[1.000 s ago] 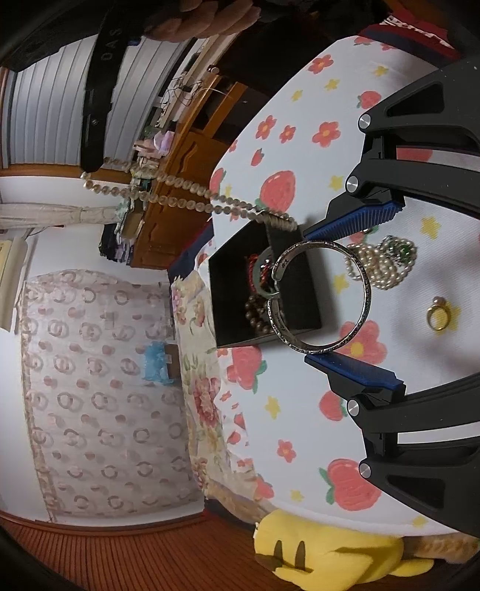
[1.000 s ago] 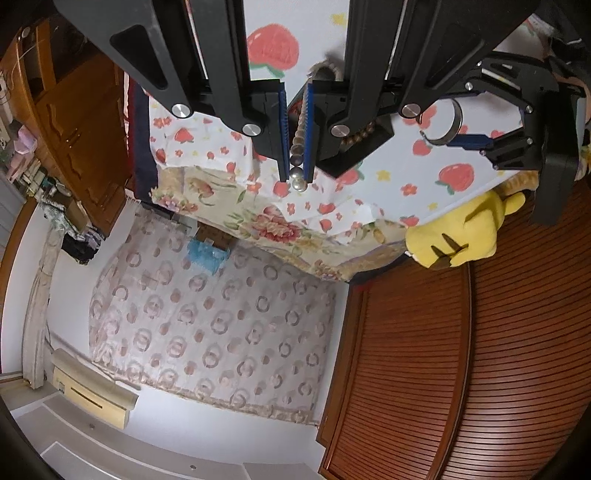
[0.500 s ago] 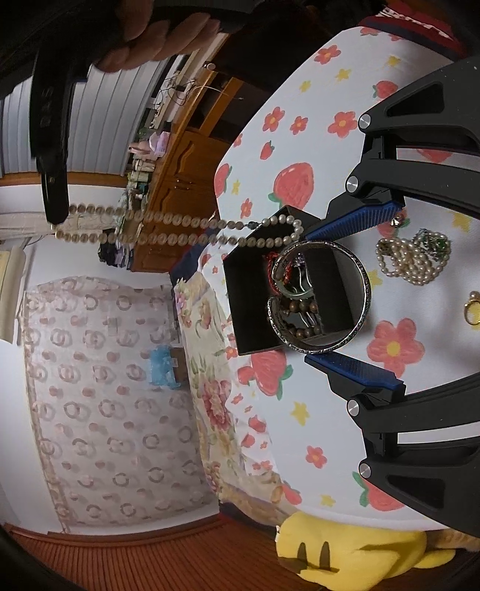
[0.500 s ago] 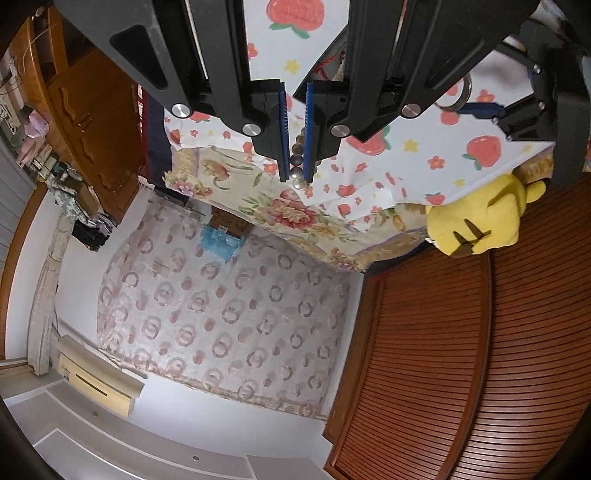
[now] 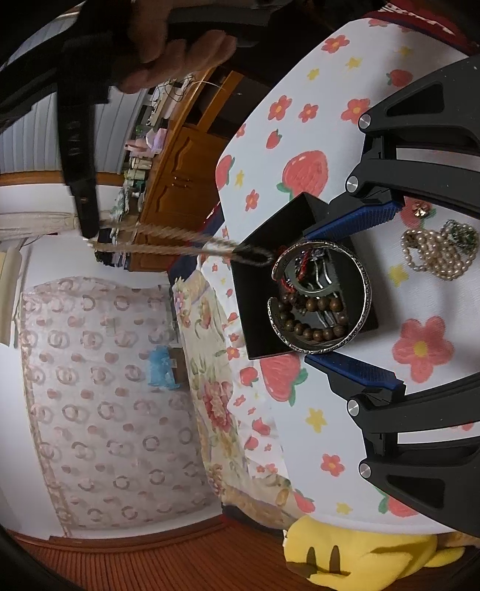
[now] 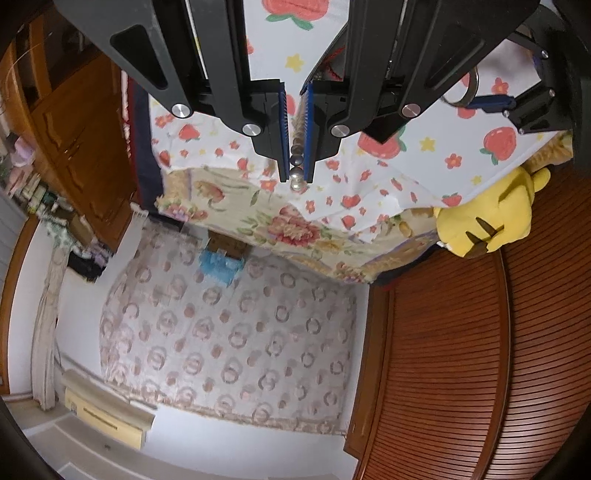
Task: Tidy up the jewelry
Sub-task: 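Carry the bangle with the left gripper and the pearls with the right gripper over the box, then lower the bangle into the box and open the left gripper while the right gripper releases the pearls, then move the left gripper to the gold ring while the right gripper moves to the small gold brooch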
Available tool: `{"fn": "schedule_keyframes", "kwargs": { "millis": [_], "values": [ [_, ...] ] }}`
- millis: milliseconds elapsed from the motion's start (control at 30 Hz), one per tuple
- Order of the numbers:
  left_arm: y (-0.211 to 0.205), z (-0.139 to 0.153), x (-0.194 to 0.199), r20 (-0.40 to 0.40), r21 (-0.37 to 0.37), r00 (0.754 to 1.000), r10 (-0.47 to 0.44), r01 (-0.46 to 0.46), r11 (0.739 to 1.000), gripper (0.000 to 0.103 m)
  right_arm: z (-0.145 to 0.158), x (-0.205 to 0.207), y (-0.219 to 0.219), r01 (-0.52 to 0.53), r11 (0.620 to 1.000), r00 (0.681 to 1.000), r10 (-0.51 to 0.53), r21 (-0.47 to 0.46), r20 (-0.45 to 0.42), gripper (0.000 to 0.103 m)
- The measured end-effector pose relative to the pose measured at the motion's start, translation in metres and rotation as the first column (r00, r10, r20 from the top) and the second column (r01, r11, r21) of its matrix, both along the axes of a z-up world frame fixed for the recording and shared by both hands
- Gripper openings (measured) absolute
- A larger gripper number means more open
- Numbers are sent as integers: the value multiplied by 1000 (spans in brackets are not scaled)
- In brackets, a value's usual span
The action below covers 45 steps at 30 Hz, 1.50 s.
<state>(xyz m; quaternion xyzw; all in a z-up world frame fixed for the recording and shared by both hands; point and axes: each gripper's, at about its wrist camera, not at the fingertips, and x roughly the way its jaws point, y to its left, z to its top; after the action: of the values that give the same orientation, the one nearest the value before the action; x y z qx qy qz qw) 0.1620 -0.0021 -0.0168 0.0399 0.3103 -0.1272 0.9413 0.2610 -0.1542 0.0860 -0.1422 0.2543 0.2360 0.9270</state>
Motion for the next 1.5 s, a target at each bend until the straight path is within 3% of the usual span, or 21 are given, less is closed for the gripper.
{"fn": "schedule_keyframes", "kwargs": {
  "millis": [400, 533, 600, 1067, 1267, 1500],
  "values": [
    [-7, -5, 31, -24, 24, 1000, 15, -14, 1000, 58, -58, 2, 17, -52, 999, 990, 51, 2, -132, 9],
    [-9, -5, 34, -26, 26, 1000, 15, -14, 1000, 58, -63, 1, 13, -61, 998, 986, 62, 13, -154, 11],
    [-11, -6, 36, -27, 30, 1000, 14, -13, 999, 58, -64, -2, 10, -57, 998, 987, 59, 16, -152, 18],
    [-14, -26, 77, -97, 39, 994, 48, -45, 998, 58, -93, -24, -34, -26, 998, 981, 37, 56, -192, 18],
    [-14, -26, 78, -89, 36, 995, 48, -45, 998, 59, -116, -36, -40, -30, 998, 975, 42, 55, -220, 18],
    [-8, -10, 52, -52, 10, 998, 35, -34, 999, 65, -135, -60, -48, -31, 996, 970, 51, 85, -238, 18]
  ]
}}
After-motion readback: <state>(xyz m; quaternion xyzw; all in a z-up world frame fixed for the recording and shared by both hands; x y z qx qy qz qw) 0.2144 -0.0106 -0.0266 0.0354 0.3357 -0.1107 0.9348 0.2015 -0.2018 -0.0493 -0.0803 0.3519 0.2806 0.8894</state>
